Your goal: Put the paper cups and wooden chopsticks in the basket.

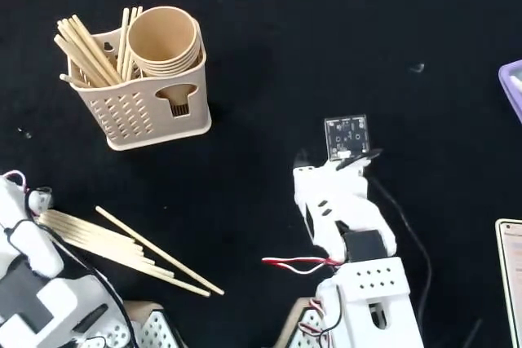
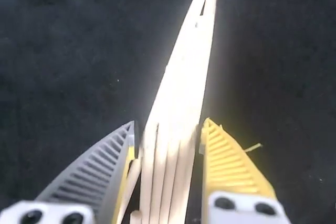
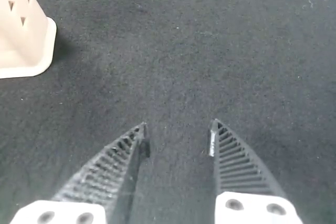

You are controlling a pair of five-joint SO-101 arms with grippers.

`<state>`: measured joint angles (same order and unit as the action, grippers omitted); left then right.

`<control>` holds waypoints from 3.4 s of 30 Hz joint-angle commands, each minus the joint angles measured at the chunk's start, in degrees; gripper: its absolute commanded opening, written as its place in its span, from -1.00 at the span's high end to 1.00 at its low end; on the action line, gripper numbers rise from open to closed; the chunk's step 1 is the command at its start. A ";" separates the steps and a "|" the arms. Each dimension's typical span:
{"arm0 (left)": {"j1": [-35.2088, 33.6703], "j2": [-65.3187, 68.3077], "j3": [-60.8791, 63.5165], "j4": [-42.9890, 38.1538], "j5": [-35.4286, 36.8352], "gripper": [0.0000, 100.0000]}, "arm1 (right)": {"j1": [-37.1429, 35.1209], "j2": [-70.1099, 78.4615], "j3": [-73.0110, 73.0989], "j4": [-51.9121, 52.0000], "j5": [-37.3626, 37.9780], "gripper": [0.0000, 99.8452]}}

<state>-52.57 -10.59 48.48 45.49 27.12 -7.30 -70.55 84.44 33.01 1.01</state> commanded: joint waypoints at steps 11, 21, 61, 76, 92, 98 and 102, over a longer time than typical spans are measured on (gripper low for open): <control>-1.27 -0.97 1.71 -2.02 -0.35 0.82 | -0.62 -1.19 -0.22 -1.41 0.44 0.63; -1.36 -0.97 -0.04 -1.32 -0.26 0.90 | -0.62 -1.19 -0.22 -1.49 0.44 0.63; -6.46 -4.31 -44.79 25.85 -13.27 0.93 | -0.62 -1.19 -0.13 -1.58 0.44 0.63; 9.89 -26.20 -47.34 17.58 -15.91 0.93 | -0.62 -1.19 0.31 -1.67 0.44 0.63; 34.68 -29.63 -47.25 -11.34 -16.09 0.94 | -0.70 -1.19 0.40 -1.67 0.44 0.63; 38.64 -21.19 -47.25 -15.74 -15.82 0.94 | -0.70 -1.19 0.40 -1.67 0.44 0.63; 39.43 -17.05 -46.46 -15.91 -15.82 0.94 | -0.70 -1.19 0.40 -1.67 0.44 0.63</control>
<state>-14.33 -30.29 4.09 31.25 10.86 -7.30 -70.55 85.14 32.75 1.01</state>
